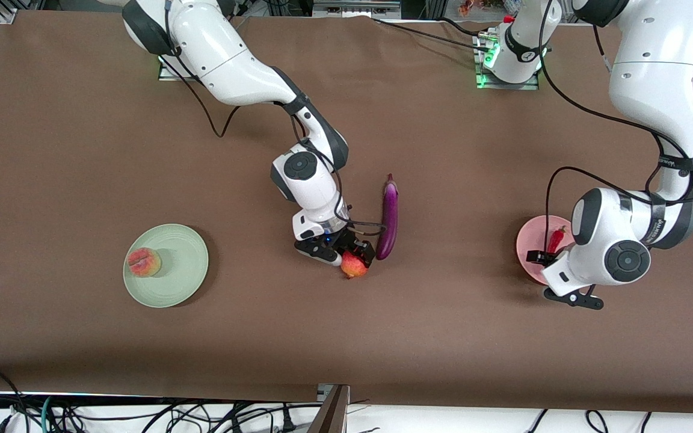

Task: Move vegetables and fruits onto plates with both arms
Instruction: 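Grasp the pomegranate with the right gripper while the left gripper releases the chili, then carry the pomegranate to the green plate while the left gripper grasps the eggplant, then release the pomegranate on the green plate while the left gripper carries the eggplant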

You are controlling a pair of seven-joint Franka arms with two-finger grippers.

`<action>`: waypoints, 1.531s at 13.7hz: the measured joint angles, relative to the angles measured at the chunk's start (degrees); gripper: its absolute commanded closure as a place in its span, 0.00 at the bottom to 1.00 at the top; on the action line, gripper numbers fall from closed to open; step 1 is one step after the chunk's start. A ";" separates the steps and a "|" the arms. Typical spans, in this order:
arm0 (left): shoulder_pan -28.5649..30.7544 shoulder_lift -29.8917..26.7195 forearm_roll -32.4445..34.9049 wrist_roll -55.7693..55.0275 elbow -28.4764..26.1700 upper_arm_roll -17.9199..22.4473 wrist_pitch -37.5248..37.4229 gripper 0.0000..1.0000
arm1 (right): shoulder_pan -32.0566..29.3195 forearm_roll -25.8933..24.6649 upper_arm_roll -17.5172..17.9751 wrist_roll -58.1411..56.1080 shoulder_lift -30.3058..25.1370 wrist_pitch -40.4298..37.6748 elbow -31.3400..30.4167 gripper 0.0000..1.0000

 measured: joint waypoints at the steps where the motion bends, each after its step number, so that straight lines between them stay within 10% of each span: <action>1: -0.06 -0.78 -1.64 -0.66 0.24 -1.46 -1.30 0.00 | -0.65 -0.01 -0.46 -1.74 -1.01 -3.17 0.42 0.80; 8: -3.30 -3.22 -6.02 -18.82 -0.10 -17.33 -2.01 0.00 | -15.23 0.16 -1.01 -36.69 -14.50 -31.54 -2.07 0.76; 14: -13.84 4.29 -6.00 -35.07 -2.30 -17.29 12.57 0.00 | -30.52 0.85 -1.03 -61.16 -17.79 -32.04 -14.05 0.52; 15: -14.17 6.02 -6.00 -35.17 -2.46 -17.11 13.71 0.12 | -31.65 3.23 -1.01 -63.05 -17.80 -31.20 -15.67 0.30; 16: -14.11 6.80 -6.00 -35.17 -2.45 -16.98 14.03 0.56 | -31.72 4.34 -0.96 -63.77 -17.80 -29.74 -16.79 0.18; 18: -13.95 7.47 -6.00 -35.17 -2.45 -16.80 14.08 0.96 | -31.68 4.99 -0.67 -63.98 -17.74 -24.40 -20.01 0.01; 21: -13.84 7.47 -5.99 -35.09 -2.15 -16.76 14.16 1.00 | -31.69 5.00 -0.64 -64.01 -17.81 -21.58 -21.96 0.01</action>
